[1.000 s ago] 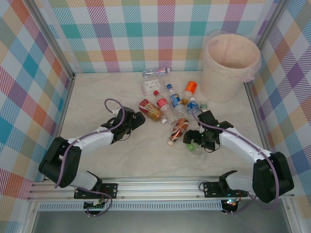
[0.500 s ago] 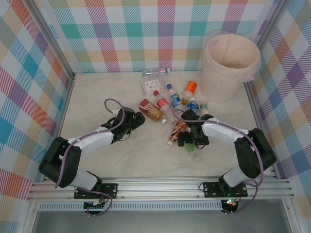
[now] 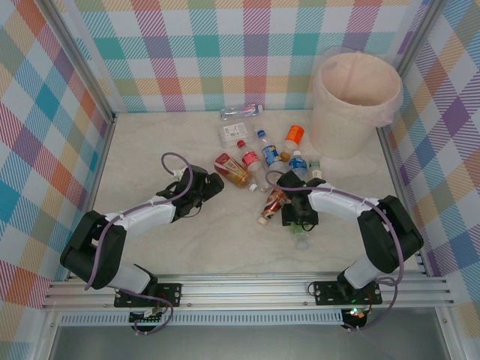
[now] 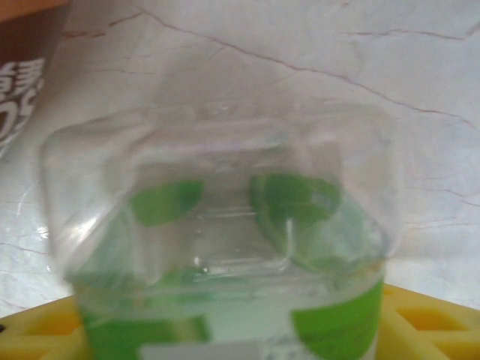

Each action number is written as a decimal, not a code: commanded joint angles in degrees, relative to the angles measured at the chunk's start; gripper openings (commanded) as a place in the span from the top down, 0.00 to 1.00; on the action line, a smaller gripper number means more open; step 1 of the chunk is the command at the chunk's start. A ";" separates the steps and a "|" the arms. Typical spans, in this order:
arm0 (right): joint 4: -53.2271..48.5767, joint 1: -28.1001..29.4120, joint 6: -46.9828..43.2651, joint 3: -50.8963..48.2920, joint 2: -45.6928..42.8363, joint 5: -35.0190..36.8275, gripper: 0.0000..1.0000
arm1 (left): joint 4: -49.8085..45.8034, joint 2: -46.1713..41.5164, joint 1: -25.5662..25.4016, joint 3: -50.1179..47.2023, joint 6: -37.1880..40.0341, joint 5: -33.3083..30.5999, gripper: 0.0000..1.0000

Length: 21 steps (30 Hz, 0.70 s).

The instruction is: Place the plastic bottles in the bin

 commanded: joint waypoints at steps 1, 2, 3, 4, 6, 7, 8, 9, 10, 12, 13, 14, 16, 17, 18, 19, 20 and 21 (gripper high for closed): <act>-2.29 0.12 3.02 -1.04 -2.45 3.51 0.37 | 0.85 -0.01 0.62 -0.03 0.02 -0.09 0.00; -2.43 0.17 3.40 -1.13 -2.74 3.97 0.38 | 0.88 -0.15 0.62 -0.10 0.10 -0.12 0.00; -2.48 0.13 3.93 -1.27 -3.11 4.56 0.39 | 0.93 -0.24 0.62 -0.03 0.20 -0.17 0.00; -2.65 0.13 4.30 -1.39 -3.52 5.10 0.41 | 0.85 -0.41 0.62 -0.07 0.33 -0.23 0.00; -2.59 0.13 4.95 -1.68 -4.37 5.85 0.43 | 0.84 -0.47 0.62 -0.11 0.40 -0.22 0.00; -2.40 0.10 5.20 -1.89 -4.82 6.18 0.44 | 0.84 -0.54 0.62 -0.05 0.39 -0.25 0.00; -2.17 0.13 5.50 -2.16 -5.42 6.51 0.45 | 0.88 -0.60 0.60 -0.11 0.47 -0.12 0.00; -1.62 0.12 5.75 -2.62 -6.25 6.75 0.46 | 0.93 -0.69 0.62 -0.12 0.48 -0.02 0.00; -0.76 0.13 6.07 -3.15 -7.39 6.85 0.47 | 1.04 -0.74 0.62 -0.15 0.57 0.08 0.00; 1.17 0.13 6.51 -4.29 -9.81 7.14 0.50 | 1.12 -0.88 0.62 -0.05 0.70 0.11 0.00; 1.94 0.13 6.63 -4.72 -11.18 7.38 0.51 | 1.10 -1.00 0.63 -0.08 0.75 0.09 0.00; 2.56 0.13 6.74 -4.90 -12.49 7.93 0.52 | 1.11 -1.15 0.70 0.10 0.84 0.07 0.00; 3.02 0.13 6.32 -4.55 -14.97 8.91 0.53 | 0.93 -1.36 0.71 0.33 1.08 0.07 0.00; 2.78 0.13 5.87 -3.62 -16.24 9.10 0.54 | 0.72 -1.49 0.71 0.54 1.14 0.00 0.00; 2.82 0.13 5.30 -2.47 -17.50 8.92 0.54 | 0.57 -1.72 0.71 0.82 1.18 0.07 0.00; 3.03 0.13 4.70 -1.10 -18.85 8.80 0.54 | 0.27 -1.86 0.71 1.03 1.26 0.08 0.00; 3.58 0.13 4.09 -0.08 -19.93 8.91 0.55 | 0.14 -2.09 0.71 1.17 1.22 0.07 0.00; 4.69 0.13 2.98 1.02 -21.02 9.24 0.55 | 0.22 -2.34 0.71 1.28 1.23 0.09 0.00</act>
